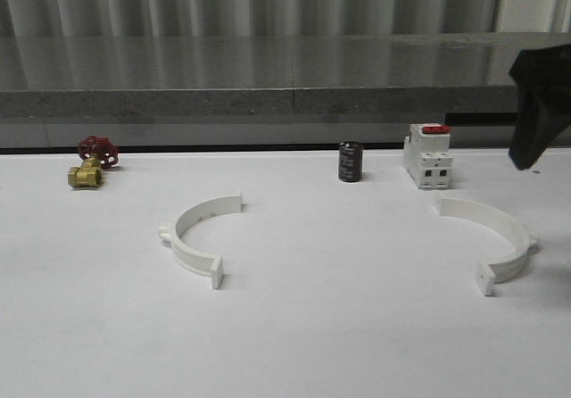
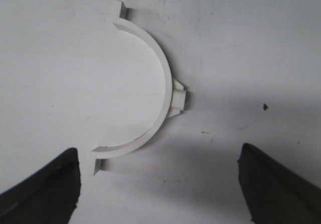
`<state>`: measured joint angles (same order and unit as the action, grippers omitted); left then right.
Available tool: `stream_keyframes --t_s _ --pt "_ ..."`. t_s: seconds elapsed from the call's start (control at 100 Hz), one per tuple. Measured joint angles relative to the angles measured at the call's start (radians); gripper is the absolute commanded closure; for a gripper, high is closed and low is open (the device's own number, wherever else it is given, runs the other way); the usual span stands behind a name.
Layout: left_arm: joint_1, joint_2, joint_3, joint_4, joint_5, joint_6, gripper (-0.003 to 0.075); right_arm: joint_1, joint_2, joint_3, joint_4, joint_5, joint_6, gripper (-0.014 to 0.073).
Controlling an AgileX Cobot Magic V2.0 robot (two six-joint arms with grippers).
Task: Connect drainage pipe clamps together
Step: 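Move the right gripper down onto the clamp half near the breaker, then grasp the clamp half with the right gripper and lift it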
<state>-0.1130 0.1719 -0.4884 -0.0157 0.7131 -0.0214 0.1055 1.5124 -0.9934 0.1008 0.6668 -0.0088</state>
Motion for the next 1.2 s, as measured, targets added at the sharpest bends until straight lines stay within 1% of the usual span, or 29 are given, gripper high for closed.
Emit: stream_keyframes --t_s 0.16,0.38,0.86,0.91,0.98,1.05,1.2 --pt "0.000 0.000 0.000 0.000 0.000 0.000 0.0741 0.002 0.127 -0.042 0.002 -0.014 0.000 -0.0039" --pt "0.000 0.000 0.000 0.000 0.000 0.001 0.0741 0.002 0.249 -0.092 0.002 -0.050 -0.001 -0.0039" --pt "0.000 0.000 0.000 0.000 0.000 0.001 0.0741 0.002 0.327 -0.097 0.015 -0.084 -0.001 -0.0039" --pt "0.000 0.000 0.000 0.000 0.000 0.001 0.0741 0.002 0.335 -0.097 0.019 -0.084 -0.001 -0.0026" --pt "0.000 0.000 0.000 0.000 0.000 0.001 0.0741 0.002 0.342 -0.097 0.022 -0.085 -0.001 0.0033" --pt "0.000 0.000 0.000 0.000 0.000 0.001 0.0741 0.002 0.342 -0.099 0.029 -0.087 -0.003 0.0132" --pt "0.000 0.000 0.000 0.000 0.000 0.001 0.0741 0.002 0.343 -0.099 0.060 -0.089 -0.003 0.0421"
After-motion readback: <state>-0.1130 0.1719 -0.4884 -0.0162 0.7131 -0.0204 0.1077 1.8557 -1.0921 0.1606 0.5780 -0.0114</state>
